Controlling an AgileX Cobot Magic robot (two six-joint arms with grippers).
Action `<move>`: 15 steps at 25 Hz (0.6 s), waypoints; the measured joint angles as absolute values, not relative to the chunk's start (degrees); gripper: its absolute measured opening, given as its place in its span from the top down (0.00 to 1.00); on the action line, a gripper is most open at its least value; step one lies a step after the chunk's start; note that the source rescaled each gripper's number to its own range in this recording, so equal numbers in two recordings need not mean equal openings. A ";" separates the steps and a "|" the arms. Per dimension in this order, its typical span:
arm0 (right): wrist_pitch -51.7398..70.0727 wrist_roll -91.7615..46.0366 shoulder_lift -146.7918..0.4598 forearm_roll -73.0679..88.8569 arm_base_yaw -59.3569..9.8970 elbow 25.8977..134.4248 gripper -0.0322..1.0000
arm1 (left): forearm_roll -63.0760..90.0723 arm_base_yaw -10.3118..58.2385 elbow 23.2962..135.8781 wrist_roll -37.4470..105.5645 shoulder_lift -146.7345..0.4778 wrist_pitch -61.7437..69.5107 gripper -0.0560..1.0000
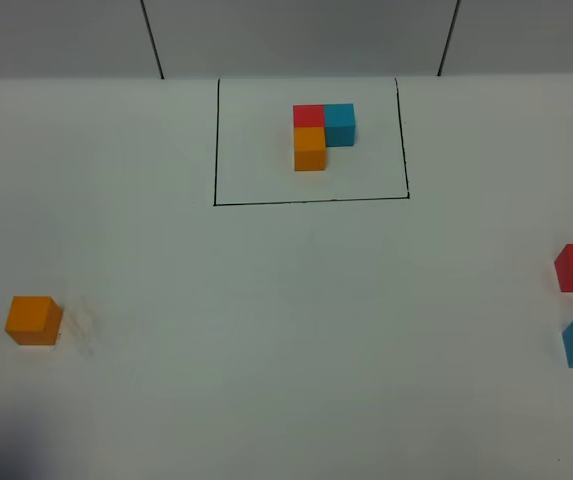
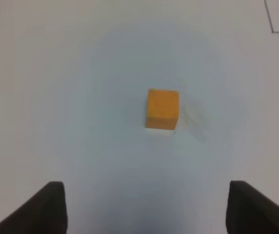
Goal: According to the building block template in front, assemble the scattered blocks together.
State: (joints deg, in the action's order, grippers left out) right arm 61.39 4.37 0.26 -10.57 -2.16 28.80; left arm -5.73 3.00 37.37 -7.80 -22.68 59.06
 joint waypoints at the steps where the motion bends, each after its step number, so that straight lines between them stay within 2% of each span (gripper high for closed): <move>1: 61.39 4.37 0.26 -10.57 -2.16 28.80 0.97 | -5.79 3.00 38.70 -7.80 -27.43 58.92 0.44; 9: 61.39 4.37 0.26 -10.57 -2.16 28.80 0.97 | -5.90 3.00 48.88 -6.64 -59.92 54.12 0.45; 15: 61.34 4.37 0.26 -10.57 -2.16 28.80 0.97 | -4.41 3.00 49.56 -6.52 -74.07 49.24 0.45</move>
